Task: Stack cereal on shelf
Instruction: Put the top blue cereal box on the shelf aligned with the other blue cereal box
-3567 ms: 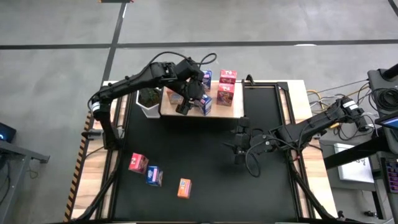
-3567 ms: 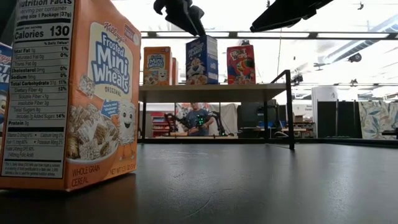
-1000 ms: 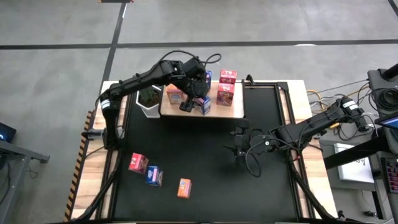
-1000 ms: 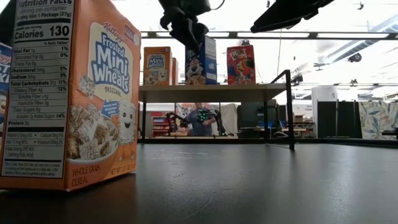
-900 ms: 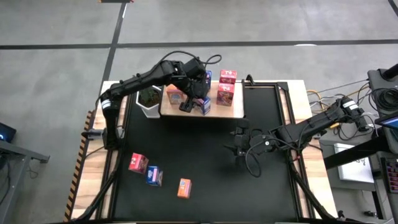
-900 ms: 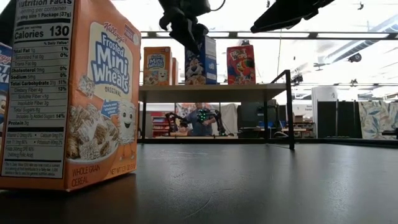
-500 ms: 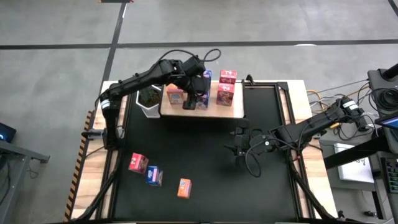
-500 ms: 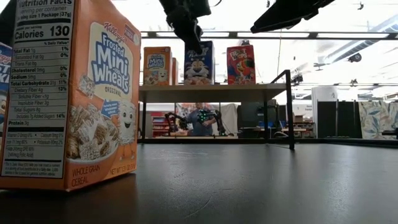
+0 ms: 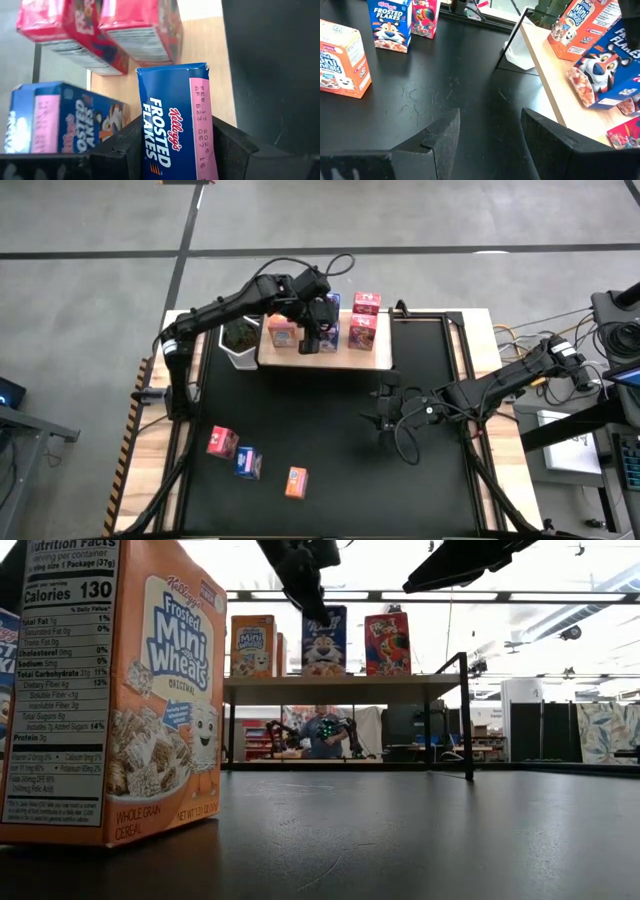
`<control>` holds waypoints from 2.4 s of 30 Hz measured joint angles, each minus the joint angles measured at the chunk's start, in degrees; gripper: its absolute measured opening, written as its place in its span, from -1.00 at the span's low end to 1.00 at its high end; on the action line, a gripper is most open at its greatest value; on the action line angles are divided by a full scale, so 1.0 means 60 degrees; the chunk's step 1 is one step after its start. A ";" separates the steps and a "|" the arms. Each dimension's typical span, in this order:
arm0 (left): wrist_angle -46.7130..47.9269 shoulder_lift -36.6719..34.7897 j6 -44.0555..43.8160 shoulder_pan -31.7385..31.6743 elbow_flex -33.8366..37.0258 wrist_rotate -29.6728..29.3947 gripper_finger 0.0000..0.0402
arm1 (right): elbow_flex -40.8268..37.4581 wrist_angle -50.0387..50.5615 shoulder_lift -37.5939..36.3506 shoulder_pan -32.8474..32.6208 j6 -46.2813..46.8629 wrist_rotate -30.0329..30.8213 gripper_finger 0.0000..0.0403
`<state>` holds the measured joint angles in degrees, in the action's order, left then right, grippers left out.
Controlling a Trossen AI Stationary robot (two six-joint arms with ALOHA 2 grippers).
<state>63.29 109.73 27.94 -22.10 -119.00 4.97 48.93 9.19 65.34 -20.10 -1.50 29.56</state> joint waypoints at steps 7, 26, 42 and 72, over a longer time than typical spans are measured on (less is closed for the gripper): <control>-0.0134 0.0001 -0.0116 -0.0493 0.0000 0.0024 -0.19 | 0.0000 0.0000 0.0000 -0.0001 0.0066 0.0000 0.00; -0.0467 0.0032 -0.0022 -0.0588 0.0220 0.0528 -0.19 | 0.0000 0.0000 0.0000 -0.0003 0.0098 0.0000 0.00; -0.0535 0.0045 0.0430 -0.0584 0.0237 0.0525 0.05 | 0.0000 0.0000 0.0000 0.0000 0.0106 0.0000 0.00; 0.1350 -0.0032 -0.0107 -0.0154 -0.1877 0.0267 -0.11 | 0.0000 0.0000 0.0000 0.0000 0.0076 0.0000 0.00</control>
<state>71.38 109.53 27.30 -23.02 -130.26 6.58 48.93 9.19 65.34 -20.10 -1.04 29.56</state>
